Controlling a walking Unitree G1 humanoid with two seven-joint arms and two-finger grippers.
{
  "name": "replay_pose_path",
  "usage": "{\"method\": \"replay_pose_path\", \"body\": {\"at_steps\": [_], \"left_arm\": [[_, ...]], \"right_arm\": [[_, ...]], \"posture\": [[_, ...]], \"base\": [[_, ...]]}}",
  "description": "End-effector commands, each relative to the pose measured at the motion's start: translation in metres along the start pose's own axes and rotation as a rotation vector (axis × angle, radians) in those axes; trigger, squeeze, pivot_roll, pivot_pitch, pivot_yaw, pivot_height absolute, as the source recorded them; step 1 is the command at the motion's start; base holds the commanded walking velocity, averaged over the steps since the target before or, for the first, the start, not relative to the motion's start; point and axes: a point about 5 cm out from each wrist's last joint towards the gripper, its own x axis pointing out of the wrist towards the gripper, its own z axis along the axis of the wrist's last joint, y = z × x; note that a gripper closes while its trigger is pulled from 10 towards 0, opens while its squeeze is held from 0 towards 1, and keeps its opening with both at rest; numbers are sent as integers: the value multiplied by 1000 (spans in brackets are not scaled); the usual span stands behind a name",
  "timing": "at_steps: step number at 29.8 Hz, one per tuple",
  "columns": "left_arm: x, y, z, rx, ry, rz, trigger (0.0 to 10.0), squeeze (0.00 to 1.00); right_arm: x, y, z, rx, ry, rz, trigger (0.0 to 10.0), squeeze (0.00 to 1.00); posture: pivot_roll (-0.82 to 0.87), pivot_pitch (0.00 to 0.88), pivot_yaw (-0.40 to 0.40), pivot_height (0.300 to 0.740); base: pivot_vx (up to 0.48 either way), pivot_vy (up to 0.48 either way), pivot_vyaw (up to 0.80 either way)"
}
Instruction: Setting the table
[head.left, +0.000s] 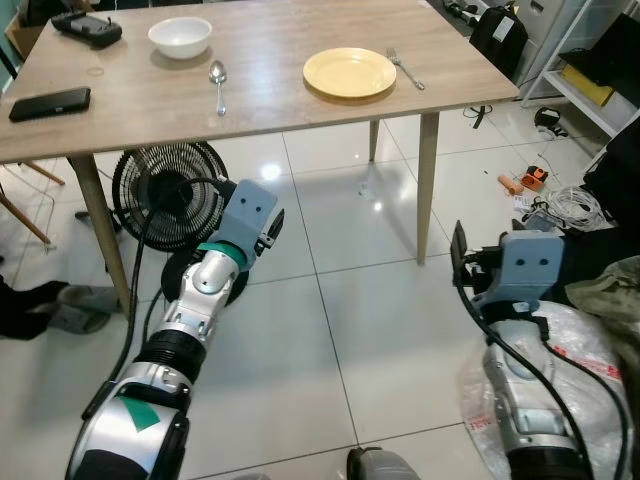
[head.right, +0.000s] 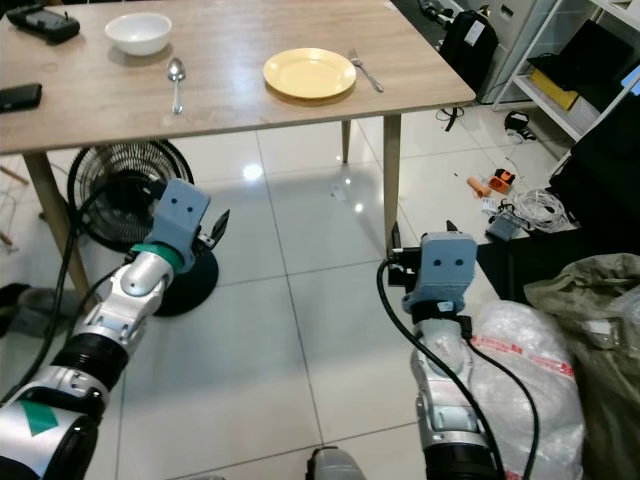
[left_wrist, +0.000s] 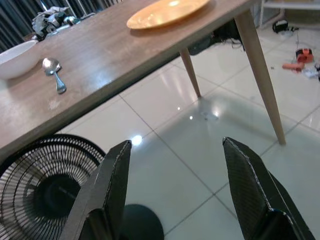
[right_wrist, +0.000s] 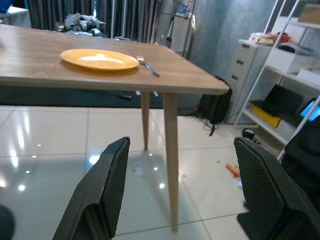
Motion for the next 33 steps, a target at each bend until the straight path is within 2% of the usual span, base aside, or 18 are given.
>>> {"method": "replay_pose_path", "body": {"at_steps": [1, 18, 28, 33], "left_arm": [[-2, 6, -4, 6, 11, 19, 10000, 0], [8, 11, 22, -9, -77, 52, 10000, 0], [10, 11, 26, -13, -92, 55, 10000, 0], [10, 11, 27, -11, -99, 53, 10000, 0]], "right_arm": [[1, 1, 0, 11, 4, 1, 10000, 0], [5, -2, 7, 28, -10, -14, 10000, 0], [5, -3, 7, 38, -10, -21, 10000, 0], [5, -3, 8, 35, -15, -25, 10000, 0]], "posture": [[45, 0, 85, 740], [46, 0, 83, 740], [47, 0, 83, 740], [46, 0, 83, 740]], "base": [[480, 0, 0], [480, 0, 0], [480, 0, -664], [480, 0, -190]]}}
